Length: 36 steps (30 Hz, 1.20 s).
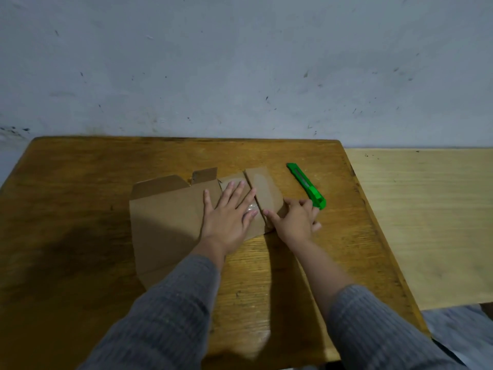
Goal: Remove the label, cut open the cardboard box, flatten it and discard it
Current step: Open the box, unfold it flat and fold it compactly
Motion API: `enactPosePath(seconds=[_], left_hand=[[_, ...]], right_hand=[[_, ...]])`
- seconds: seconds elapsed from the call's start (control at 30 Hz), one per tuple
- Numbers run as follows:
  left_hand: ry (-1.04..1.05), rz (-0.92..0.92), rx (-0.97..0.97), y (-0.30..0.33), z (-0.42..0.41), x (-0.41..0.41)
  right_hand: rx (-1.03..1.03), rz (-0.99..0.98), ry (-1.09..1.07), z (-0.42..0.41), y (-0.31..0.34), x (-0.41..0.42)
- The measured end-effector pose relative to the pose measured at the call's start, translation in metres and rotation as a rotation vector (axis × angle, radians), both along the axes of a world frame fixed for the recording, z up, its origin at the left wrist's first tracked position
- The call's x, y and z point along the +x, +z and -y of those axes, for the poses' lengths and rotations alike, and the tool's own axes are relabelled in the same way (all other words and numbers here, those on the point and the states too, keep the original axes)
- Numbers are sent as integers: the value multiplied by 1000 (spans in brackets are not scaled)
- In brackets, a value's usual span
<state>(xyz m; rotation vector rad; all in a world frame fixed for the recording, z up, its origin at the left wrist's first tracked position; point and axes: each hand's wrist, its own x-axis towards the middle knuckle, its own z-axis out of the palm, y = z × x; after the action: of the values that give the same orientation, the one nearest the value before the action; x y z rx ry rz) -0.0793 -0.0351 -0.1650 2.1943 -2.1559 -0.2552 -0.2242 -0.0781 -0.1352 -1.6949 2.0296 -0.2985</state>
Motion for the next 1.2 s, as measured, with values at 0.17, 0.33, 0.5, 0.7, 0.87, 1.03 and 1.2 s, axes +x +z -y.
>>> enactPosePath(seconds=[0.17, 0.33, 0.5, 0.7, 0.87, 1.03, 1.2], left_hand=[[-57, -59, 16, 2, -8, 11], [-162, -31, 65, 18, -12, 27], [-175, 175, 38, 36, -27, 76], [-4, 136, 130, 56, -20, 104], [-70, 199, 224, 55, -23, 94], [-54, 268, 287, 53, -28, 79], [38, 251, 343, 44, -25, 63]], right_hand=[[80, 194, -72, 3, 6, 6], [78, 307, -156, -3, 21, 25], [61, 309, -148, -7, 30, 31], [17, 284, -103, -9, 42, 35], [-60, 253, -80, -10, 53, 36], [-137, 192, 7, -7, 67, 36], [-224, 117, 93, -3, 75, 43]])
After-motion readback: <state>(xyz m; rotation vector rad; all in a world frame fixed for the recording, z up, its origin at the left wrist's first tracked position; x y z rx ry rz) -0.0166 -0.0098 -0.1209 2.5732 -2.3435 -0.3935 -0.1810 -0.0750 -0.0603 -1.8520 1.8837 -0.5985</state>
